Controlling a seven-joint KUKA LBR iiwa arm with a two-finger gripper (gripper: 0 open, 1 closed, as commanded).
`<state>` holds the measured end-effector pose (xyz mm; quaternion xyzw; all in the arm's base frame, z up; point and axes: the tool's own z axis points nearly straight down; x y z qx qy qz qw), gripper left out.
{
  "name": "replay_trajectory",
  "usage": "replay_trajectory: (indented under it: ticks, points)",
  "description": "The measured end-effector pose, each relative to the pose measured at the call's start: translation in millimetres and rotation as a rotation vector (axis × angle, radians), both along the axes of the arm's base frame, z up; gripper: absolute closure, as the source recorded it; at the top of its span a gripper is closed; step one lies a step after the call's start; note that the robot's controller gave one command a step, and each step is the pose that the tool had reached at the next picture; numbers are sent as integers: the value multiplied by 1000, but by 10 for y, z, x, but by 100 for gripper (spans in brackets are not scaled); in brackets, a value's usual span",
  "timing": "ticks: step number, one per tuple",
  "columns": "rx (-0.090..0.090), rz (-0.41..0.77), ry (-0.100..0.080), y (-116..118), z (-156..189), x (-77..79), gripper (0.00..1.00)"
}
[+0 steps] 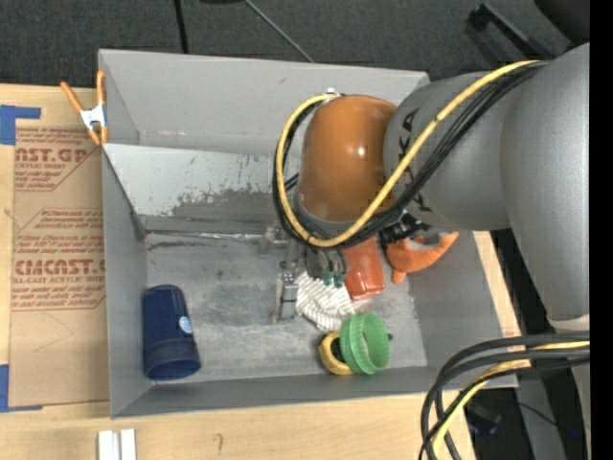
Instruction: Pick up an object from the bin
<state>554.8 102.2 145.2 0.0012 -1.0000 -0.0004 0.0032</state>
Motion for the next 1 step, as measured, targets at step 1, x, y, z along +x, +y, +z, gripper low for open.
replay_trajectory:
  ticks: [1]
  points:
    - [1,-1,-7,-4,45,18,0]
